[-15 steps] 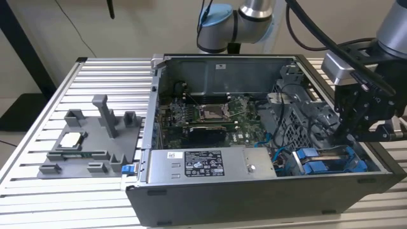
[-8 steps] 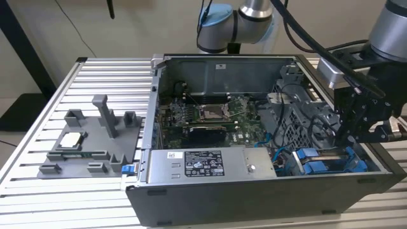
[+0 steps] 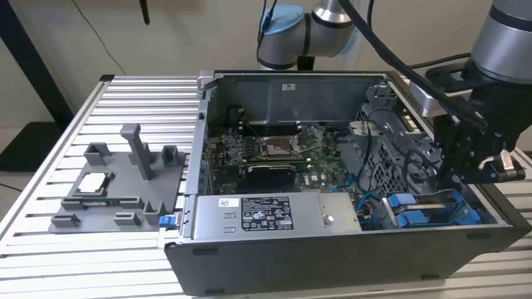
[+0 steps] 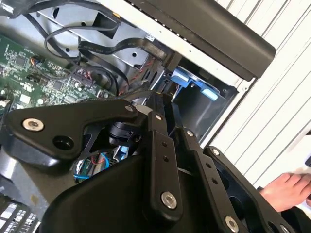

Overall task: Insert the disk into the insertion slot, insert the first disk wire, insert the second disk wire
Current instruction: 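Insert the first disk wire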

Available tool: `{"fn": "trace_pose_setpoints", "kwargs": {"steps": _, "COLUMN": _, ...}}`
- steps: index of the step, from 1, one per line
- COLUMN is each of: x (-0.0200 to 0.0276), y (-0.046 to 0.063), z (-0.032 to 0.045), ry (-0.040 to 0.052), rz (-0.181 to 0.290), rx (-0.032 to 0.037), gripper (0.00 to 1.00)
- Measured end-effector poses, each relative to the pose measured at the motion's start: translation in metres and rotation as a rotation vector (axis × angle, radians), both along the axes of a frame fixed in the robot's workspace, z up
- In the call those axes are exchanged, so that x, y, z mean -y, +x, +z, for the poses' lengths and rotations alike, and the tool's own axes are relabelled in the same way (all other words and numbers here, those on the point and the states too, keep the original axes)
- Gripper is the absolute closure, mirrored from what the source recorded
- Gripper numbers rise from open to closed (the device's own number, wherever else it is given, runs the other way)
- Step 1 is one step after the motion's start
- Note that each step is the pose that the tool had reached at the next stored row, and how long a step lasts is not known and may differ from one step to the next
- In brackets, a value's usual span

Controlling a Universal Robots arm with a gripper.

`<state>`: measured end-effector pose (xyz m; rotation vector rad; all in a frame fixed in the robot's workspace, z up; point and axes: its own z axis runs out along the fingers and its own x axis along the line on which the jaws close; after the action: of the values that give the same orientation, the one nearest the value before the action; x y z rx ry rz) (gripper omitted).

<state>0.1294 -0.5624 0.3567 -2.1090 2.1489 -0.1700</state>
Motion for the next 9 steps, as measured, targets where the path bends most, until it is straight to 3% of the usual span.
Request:
{"fn": "trace_pose_setpoints", "kwargs": {"steps": 7, "x": -0.0015, "y": -0.0015, "z": -0.0058, "ry": -0.0029, "rz": -0.016, "rx": 0.0222, "gripper": 0.81}}
{"fn": "trace_pose_setpoints", "kwargs": {"steps": 9, "x": -0.0017, "y": -0.003, "z": -0.0075, "ry": -0.0028, "rz": -0.02, "rx": 0.0257, "gripper": 0.81}}
